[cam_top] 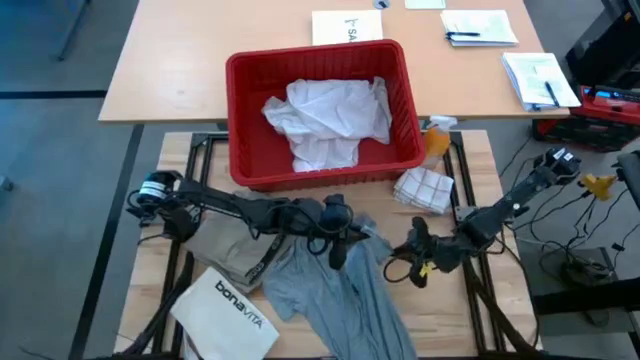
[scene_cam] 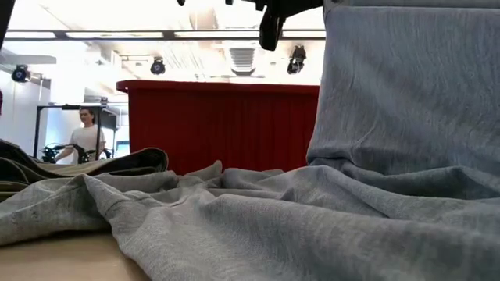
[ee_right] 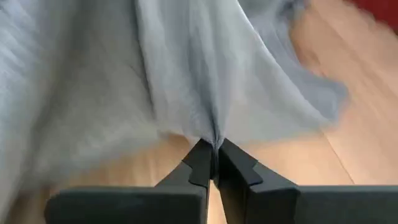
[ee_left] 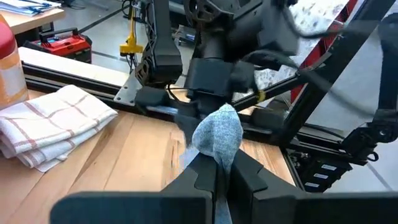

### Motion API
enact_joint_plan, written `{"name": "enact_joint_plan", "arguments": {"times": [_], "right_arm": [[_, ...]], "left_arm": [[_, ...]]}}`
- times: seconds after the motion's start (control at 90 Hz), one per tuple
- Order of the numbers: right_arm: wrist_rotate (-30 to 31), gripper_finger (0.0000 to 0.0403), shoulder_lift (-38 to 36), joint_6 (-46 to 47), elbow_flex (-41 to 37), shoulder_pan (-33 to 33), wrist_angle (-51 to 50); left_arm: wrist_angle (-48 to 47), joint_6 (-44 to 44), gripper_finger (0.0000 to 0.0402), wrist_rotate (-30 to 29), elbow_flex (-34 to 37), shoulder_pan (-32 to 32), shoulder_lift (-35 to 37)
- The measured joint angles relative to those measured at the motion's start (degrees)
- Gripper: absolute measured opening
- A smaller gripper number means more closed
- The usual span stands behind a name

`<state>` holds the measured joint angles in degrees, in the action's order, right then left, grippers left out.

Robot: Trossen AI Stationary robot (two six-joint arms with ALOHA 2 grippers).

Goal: Fold laundry
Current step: Fold the gray shirt

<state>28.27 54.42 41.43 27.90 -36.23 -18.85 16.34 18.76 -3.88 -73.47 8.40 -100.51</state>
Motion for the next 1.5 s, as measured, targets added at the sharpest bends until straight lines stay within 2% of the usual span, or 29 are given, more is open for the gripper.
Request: {"name": "enact_joint_plan", "arguments": {"times": [0.156,0.322,0.611,0.767,0.867,1.033,1.167,1.267,1.378,1.5], "right_arm": [[-0.02,0.0001,-6.08,1.95,-0.02,0.04,-8.33],[0.31,0.0001,-10.48,1.17,0.00,1.03,-12.61],[0.59,0.0000,-10.02,-4.84,-0.01,4.13,-13.48],[1.71,0.0000,-10.08,-0.81,0.00,8.21,-20.99],[-0.71,0.0000,-10.89,-0.60,-0.02,9.34,-24.04],[-2.79,0.0000,-10.59,-0.98,-0.02,9.40,-24.17],[-2.84,0.0000,-10.40,-2.10,-0.02,9.40,-24.46],[-2.88,0.0000,-10.39,0.28,-0.02,9.42,-28.97],[-3.25,0.0002,-10.39,6.58,-0.06,9.40,-32.63],[-4.48,0.0024,-10.83,9.27,-0.06,9.40,-30.17]], "left_arm": [[0.11,-0.28,0.0000,0.56,0.00,0.00,-0.07],[1.21,-0.62,0.0000,1.81,0.00,0.00,-1.27],[8.03,0.23,0.0000,1.94,-0.09,-0.11,-6.50],[13.93,1.44,0.0000,2.35,-0.09,-0.31,-10.66],[18.92,2.70,0.0000,2.74,-0.86,-0.31,-14.86],[17.25,3.65,0.0000,6.68,-10.12,-0.26,-24.69],[16.27,4.50,0.0003,10.39,-21.63,-0.26,-33.50],[11.02,4.68,0.0015,13.21,-31.25,-0.26,-38.81],[1.72,5.68,0.0042,14.05,-39.37,-0.14,-43.11],[-4.63,6.01,0.0101,17.40,-44.65,-0.10,-45.47]]}}
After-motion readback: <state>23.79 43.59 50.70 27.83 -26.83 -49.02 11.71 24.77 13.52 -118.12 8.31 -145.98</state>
